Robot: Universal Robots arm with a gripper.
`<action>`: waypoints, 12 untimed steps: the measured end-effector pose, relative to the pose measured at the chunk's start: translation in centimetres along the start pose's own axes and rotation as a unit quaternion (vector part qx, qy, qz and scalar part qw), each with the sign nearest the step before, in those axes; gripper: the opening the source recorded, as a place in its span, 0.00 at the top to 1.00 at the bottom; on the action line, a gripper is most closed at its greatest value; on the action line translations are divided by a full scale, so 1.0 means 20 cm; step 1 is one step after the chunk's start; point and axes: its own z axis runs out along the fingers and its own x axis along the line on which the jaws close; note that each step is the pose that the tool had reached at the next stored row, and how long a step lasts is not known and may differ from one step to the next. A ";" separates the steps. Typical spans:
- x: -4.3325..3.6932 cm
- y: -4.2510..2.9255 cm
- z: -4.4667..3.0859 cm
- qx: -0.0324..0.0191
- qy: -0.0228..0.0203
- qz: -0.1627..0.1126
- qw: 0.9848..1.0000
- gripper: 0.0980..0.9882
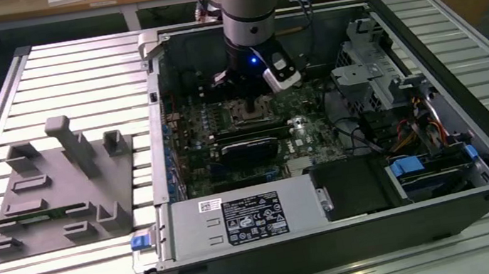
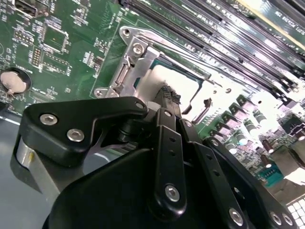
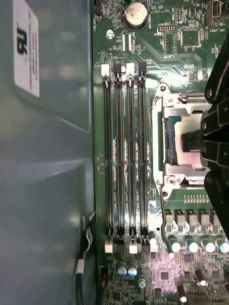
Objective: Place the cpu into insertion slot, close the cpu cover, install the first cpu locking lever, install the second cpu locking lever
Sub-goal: 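Close the cpu cover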
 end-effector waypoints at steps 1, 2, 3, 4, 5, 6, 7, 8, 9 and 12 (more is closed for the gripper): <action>-0.004 0.000 0.000 0.000 0.000 0.000 1.000 0.99; -0.007 0.000 0.000 0.000 0.000 0.000 1.000 0.99; -0.007 0.000 0.001 0.000 0.000 0.000 1.000 0.99; -0.007 0.000 -0.001 0.000 0.000 0.000 1.000 0.99; -0.007 0.001 -0.006 0.000 0.000 0.000 1.000 0.99; -0.007 0.001 -0.014 0.000 0.000 0.000 1.000 0.99; -0.008 0.002 -0.020 0.000 0.000 0.000 1.000 0.99; -0.008 0.002 -0.024 0.000 0.000 0.000 1.000 0.99; -0.008 0.002 -0.023 0.000 -0.001 0.000 1.000 0.99; -0.001 0.000 -0.022 0.000 -0.001 0.000 1.000 0.99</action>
